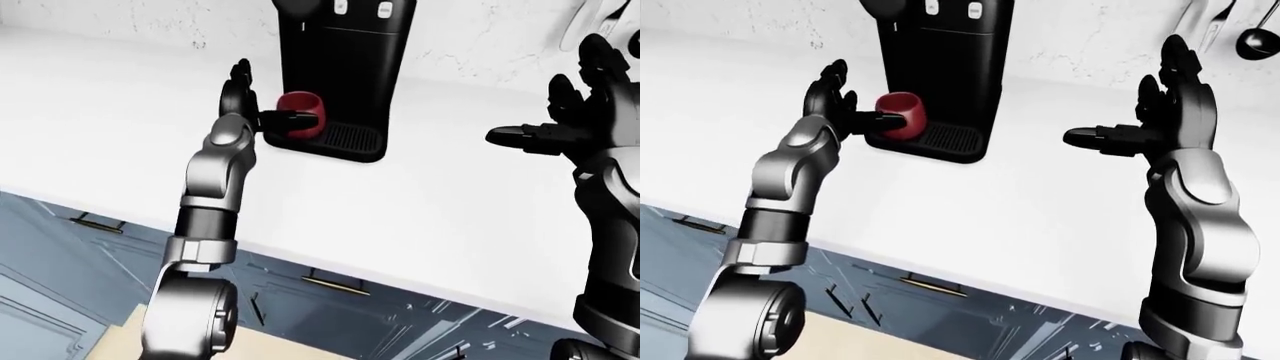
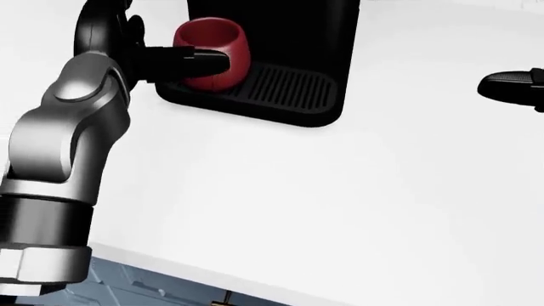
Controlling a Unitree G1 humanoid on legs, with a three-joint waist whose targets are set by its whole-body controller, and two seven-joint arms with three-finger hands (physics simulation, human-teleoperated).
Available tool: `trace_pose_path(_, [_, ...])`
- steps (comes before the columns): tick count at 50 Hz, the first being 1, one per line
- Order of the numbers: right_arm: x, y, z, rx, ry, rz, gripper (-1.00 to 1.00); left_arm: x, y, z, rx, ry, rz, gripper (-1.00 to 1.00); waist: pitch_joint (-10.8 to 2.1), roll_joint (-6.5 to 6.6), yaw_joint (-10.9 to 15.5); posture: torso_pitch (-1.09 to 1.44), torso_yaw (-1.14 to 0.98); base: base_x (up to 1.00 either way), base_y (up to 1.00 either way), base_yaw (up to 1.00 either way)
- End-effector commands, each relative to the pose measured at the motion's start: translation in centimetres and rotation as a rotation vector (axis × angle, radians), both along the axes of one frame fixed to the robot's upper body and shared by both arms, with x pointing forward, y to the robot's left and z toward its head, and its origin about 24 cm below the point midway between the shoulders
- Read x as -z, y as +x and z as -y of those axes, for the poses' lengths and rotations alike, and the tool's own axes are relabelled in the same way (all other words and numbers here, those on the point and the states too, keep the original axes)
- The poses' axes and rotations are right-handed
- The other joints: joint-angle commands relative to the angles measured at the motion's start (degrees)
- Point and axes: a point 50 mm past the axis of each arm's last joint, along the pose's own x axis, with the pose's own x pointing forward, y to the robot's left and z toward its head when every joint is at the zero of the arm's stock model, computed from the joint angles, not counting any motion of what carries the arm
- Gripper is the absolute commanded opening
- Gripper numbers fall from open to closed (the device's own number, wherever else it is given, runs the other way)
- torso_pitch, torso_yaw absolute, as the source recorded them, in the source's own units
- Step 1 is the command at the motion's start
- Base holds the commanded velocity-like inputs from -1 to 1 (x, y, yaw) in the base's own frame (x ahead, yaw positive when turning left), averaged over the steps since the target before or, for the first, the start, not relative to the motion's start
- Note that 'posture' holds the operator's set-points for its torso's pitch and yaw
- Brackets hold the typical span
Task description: Pick the mug from under the coffee machine dispenser and place it on the counter.
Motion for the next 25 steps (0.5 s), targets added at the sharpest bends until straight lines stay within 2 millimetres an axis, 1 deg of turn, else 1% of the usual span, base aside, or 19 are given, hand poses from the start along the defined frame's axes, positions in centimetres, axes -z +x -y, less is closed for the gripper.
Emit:
trace_pose_path(1, [-2.0,-0.6,0.1,0.008,-0.031,0.093,1.00,-2.6,-0.2,0.4,0.015,-0.005,0.104,1.00,-1.66,-0.24,0.0,0.00,0.00,0.00,0.00,0.00])
trace_pose_path(11, [-2.0,-0.6,0.1,0.008,-0.031,0.092,1.00,-2.1,-0.2,1.5,0.048,-0.008,0.093,1.00,-1.69,-0.33,0.0,0.00,0.00,0.00,0.00,0.00])
trace_pose_path(25, [-2.2,-0.6,0.1,0.009,-0.030,0.093,1.00,-1.4,-0.3,2.6,0.072,-0.010,0.083,1.00,-1.61,-0.57,0.1,0.00,0.00,0.00,0.00,0.00])
